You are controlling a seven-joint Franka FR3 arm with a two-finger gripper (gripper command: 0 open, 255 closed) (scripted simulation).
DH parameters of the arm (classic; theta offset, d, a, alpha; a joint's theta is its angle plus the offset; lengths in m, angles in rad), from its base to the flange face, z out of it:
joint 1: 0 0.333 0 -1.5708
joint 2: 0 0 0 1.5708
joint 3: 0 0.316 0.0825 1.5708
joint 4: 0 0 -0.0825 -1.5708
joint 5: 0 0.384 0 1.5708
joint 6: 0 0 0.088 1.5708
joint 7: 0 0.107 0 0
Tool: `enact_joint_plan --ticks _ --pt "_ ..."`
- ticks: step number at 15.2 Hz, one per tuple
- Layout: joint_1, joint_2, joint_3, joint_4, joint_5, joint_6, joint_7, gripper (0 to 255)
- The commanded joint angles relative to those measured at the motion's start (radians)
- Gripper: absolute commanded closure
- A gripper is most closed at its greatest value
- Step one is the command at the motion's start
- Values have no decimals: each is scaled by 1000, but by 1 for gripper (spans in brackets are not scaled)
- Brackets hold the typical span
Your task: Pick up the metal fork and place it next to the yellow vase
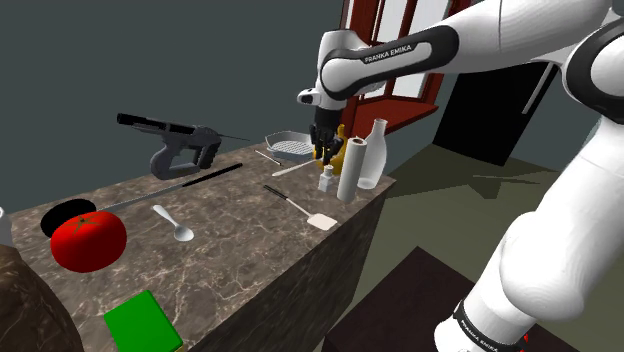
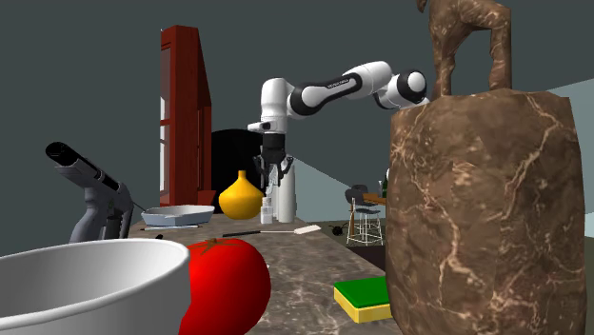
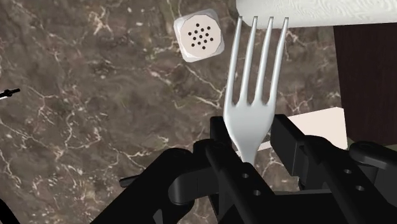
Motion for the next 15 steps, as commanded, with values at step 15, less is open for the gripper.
enact_joint_plan --ticks 15 --pt "-2 77 -2 -133 -4 209 7 255"
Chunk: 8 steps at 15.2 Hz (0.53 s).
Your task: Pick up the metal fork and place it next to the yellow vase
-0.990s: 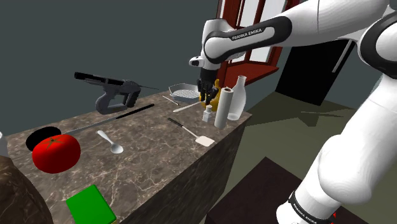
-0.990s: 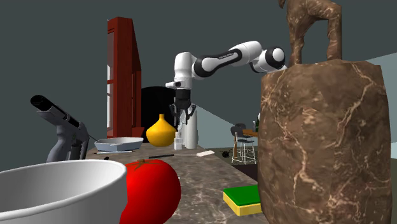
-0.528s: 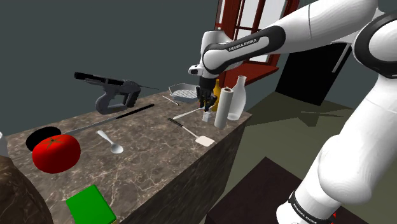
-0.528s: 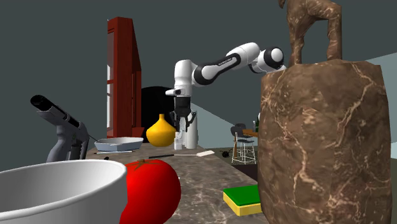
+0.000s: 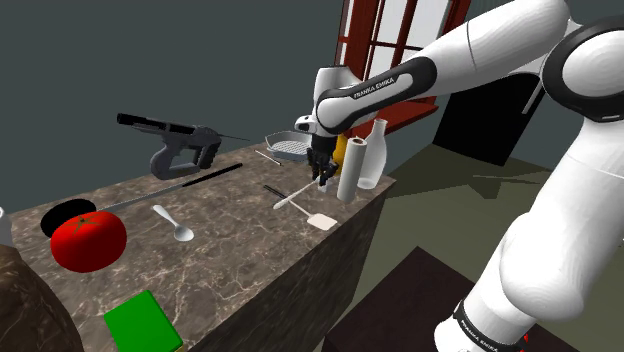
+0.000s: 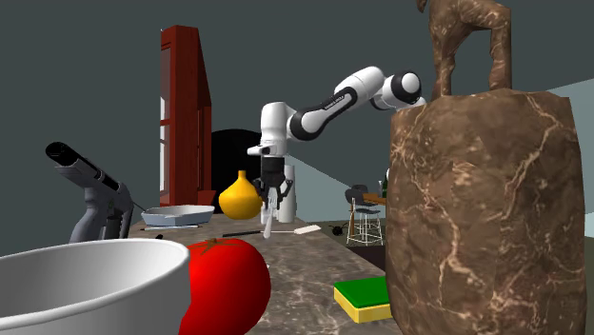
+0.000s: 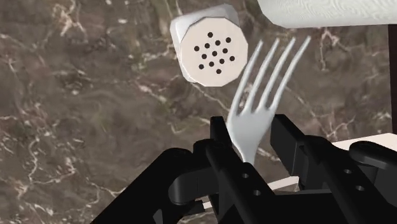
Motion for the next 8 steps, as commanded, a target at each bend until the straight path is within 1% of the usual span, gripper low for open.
enact_joint_plan --ticks 1,8 --pt "0 12 0 -17 0 26 1 255" --pt "-1 66 -1 -60 -3 122 6 255"
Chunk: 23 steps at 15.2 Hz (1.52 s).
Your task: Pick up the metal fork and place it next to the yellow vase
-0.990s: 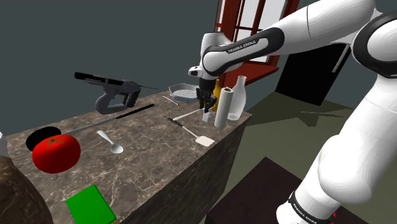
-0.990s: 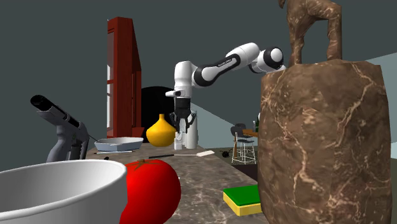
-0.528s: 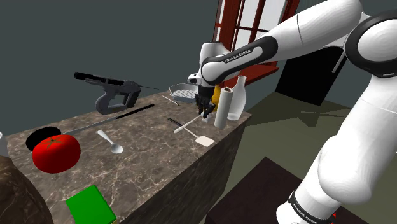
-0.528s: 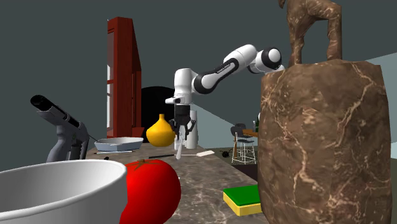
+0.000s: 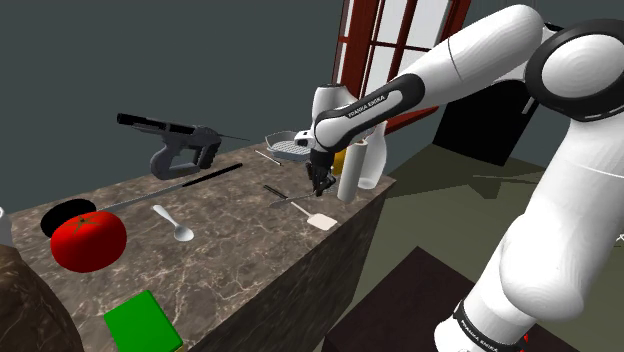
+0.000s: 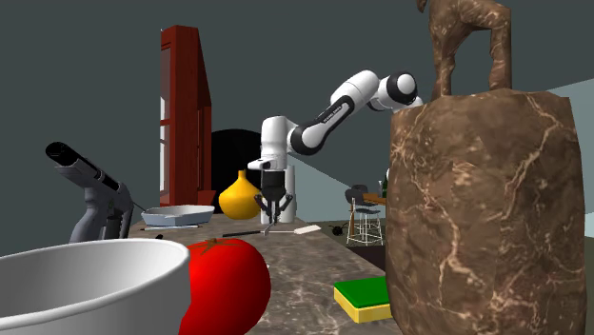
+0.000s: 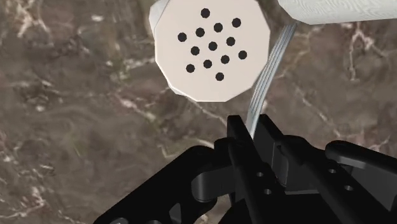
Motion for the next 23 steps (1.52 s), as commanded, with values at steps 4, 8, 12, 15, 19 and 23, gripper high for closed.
enact_joint_plan --ticks 4,8,12,15,19,23 --pt "0 10 0 -2 0 13 0 255" --pt "0 10 0 -2 0 13 0 255" --pt "0 10 0 -2 0 13 0 0" --pt "1 -10 1 10 0 -19 0 0" --pt "3 -58 3 52 2 -110 -1 0" --pt "3 -58 3 52 2 -110 -1 0"
